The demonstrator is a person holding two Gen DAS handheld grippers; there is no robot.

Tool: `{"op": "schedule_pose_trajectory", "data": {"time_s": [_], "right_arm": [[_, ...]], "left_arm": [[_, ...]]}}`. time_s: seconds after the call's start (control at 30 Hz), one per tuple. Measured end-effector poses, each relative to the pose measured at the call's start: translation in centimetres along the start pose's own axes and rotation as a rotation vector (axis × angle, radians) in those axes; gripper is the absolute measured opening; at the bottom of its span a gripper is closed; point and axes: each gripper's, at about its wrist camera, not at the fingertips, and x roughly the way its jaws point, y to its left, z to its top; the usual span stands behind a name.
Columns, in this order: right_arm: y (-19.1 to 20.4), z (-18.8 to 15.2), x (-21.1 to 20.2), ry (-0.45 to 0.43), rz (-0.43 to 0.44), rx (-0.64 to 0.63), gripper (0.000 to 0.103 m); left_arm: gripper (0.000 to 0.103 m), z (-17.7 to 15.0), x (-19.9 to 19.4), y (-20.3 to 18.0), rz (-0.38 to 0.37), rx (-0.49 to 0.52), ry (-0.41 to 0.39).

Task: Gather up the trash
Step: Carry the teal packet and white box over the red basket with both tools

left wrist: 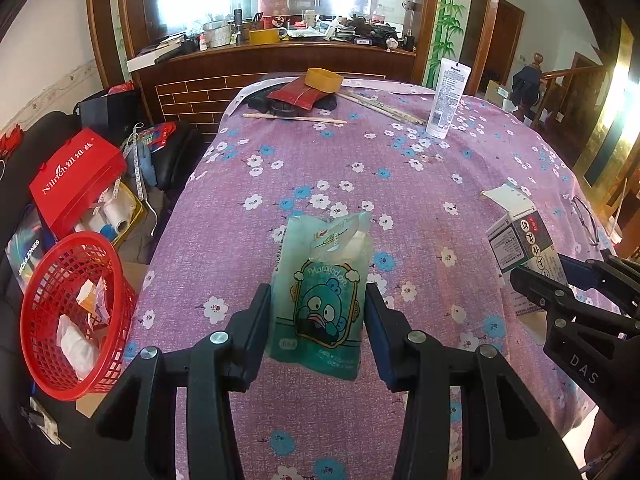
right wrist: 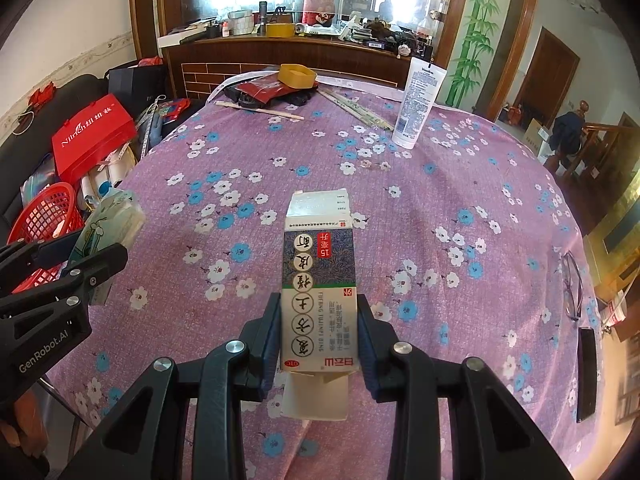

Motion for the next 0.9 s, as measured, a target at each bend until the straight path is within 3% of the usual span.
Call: {"op": "schedule_pose_trajectory", "data": {"time_s": [0.43,0.9], "right_arm": [[0.7,0.0,0.2,0.006,0.004,-0.022,0.037],[4.7,1.1,0.3,0.010,0.037,-0.105,0.037]], "left_arm": [[0.044,-0.3,-0.1,0.7,0.006,-0.022,-0.001],[0.044,-1.2,-1.3,4.9,0.043,-0.108,-0.016]]}}
